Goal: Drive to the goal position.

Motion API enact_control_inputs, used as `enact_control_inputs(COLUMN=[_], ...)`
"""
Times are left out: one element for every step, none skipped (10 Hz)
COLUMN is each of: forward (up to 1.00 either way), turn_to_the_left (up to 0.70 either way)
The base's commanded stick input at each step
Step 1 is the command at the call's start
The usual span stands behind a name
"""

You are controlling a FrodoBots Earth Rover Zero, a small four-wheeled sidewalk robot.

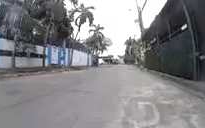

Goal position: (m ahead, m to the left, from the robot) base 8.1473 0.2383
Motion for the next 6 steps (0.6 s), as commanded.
enact_control_inputs(forward=[1.00, 1.00, 1.00, 1.00, 1.00, 1.00], turn_to_the_left=[0.00, 0.00, -0.12, -0.35, -0.39, -0.40])
